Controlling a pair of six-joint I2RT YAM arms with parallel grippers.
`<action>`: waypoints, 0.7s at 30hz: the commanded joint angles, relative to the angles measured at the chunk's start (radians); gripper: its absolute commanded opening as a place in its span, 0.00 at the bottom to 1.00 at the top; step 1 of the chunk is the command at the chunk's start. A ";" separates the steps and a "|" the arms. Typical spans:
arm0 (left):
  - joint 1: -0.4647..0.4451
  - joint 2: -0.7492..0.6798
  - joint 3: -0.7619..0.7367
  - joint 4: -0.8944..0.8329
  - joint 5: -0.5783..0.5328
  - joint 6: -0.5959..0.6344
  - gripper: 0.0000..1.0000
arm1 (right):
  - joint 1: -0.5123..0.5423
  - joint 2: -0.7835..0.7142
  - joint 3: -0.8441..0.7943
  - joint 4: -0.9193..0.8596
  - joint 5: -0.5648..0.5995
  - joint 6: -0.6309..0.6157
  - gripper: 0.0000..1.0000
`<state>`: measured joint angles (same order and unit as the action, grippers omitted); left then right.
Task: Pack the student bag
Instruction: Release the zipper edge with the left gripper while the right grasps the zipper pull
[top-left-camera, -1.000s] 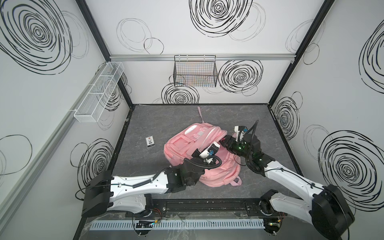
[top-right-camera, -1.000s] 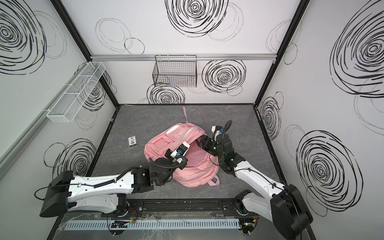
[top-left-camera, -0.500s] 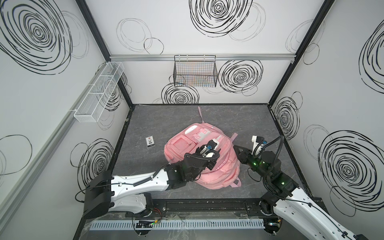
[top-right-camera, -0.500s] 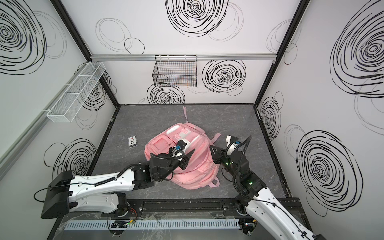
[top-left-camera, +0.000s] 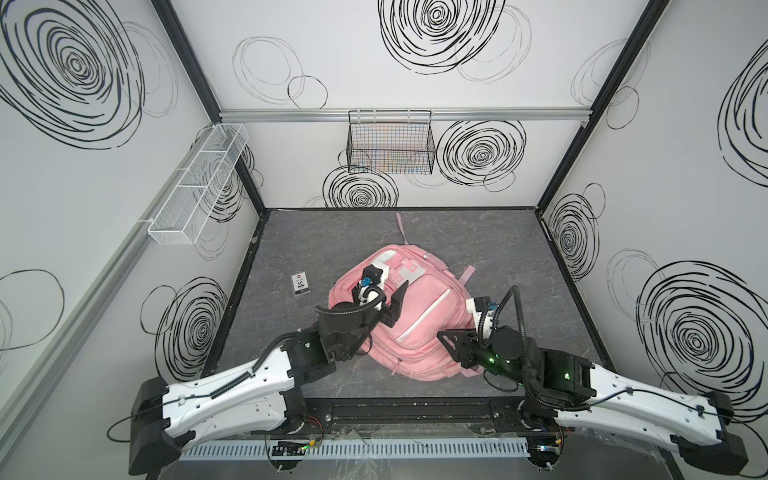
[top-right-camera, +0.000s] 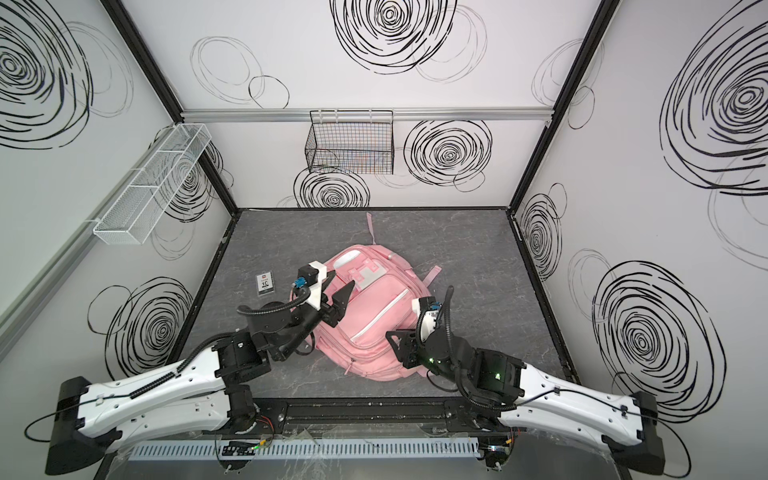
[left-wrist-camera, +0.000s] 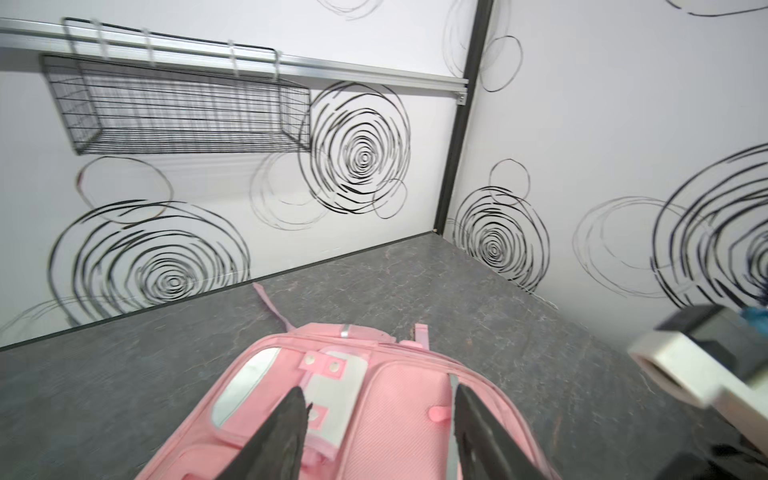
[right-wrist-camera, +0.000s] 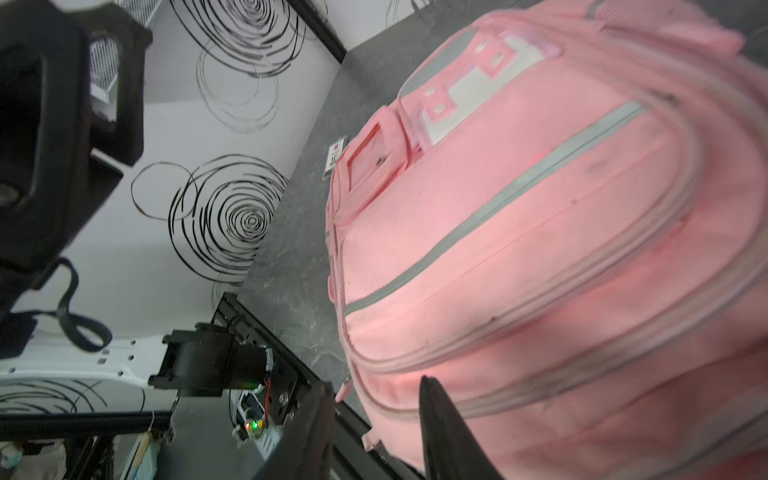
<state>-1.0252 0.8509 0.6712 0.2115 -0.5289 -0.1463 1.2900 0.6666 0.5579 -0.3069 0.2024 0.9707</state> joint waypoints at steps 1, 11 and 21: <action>0.050 -0.094 -0.042 -0.093 -0.085 -0.024 0.60 | 0.125 0.108 0.064 -0.054 0.140 0.121 0.39; 0.154 -0.303 -0.076 -0.225 -0.103 0.026 0.60 | 0.202 0.450 0.194 0.026 0.025 0.205 0.43; 0.158 -0.364 -0.112 -0.231 -0.092 0.059 0.61 | 0.195 0.654 0.283 0.047 -0.053 0.254 0.47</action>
<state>-0.8738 0.5014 0.5804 -0.0364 -0.6125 -0.0978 1.4857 1.2968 0.7986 -0.2626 0.1627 1.1893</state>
